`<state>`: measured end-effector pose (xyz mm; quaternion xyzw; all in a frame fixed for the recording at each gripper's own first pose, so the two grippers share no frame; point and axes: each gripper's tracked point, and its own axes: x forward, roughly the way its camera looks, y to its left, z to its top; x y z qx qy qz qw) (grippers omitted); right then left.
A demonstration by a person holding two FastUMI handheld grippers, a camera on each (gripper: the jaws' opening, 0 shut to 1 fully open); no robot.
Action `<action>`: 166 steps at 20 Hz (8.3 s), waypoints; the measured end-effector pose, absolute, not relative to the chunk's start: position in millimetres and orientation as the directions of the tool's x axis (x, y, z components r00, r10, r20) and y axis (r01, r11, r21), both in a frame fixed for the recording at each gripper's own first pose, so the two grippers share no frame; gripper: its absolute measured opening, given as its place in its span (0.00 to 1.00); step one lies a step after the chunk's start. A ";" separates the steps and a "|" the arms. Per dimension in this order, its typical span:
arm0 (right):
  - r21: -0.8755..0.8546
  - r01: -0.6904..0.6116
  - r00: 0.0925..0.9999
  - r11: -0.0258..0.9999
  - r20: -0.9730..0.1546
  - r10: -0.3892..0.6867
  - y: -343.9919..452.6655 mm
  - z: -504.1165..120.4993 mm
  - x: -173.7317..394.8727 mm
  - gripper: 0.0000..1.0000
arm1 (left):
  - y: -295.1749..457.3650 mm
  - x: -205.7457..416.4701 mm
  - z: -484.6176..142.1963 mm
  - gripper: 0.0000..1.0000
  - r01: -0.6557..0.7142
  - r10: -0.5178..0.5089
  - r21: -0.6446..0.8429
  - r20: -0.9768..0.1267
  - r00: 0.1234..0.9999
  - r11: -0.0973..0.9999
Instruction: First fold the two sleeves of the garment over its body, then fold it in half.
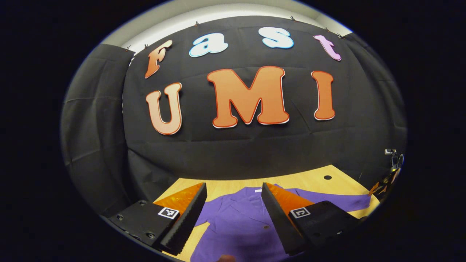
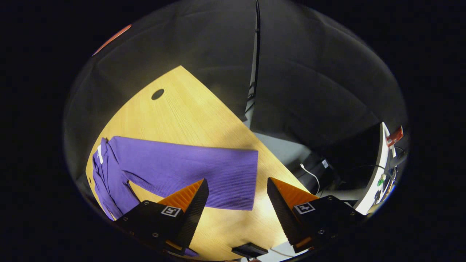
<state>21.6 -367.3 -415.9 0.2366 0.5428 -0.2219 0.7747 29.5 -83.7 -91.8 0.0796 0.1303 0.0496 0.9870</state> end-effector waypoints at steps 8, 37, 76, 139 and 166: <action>0.152 0.612 0.219 0.776 -0.976 0.019 -366.9 -454.4 27.8 0.95 | -91.4 28.4 -113.3 0.95 -0.074 0.134 0.196 -0.313 0.940 0.978; 0.225 0.487 0.380 0.844 -0.925 0.027 -255.3 -334.8 102.6 0.03 | 22.5 18.0 -120.7 0.95 -0.117 0.154 0.127 -0.336 0.929 0.985; 0.414 -0.204 0.600 0.887 -0.663 0.447 195.6 -173.8 211.0 0.37 | 335.2 2.9 -199.4 0.95 -0.345 0.376 0.157 -0.486 0.789 0.925; 0.113 -0.057 0.943 0.992 -0.319 0.091 -129.2 -116.1 75.4 0.95 | 104.8 147.3 -234.8 0.04 -0.039 -0.030 -0.047 -0.933 0.357 0.998; 0.182 -0.030 0.918 0.983 -0.383 0.099 -194.8 -172.6 51.0 0.95 | -238.2 221.4 -216.6 0.75 0.373 -0.309 -0.118 -0.804 0.508 0.920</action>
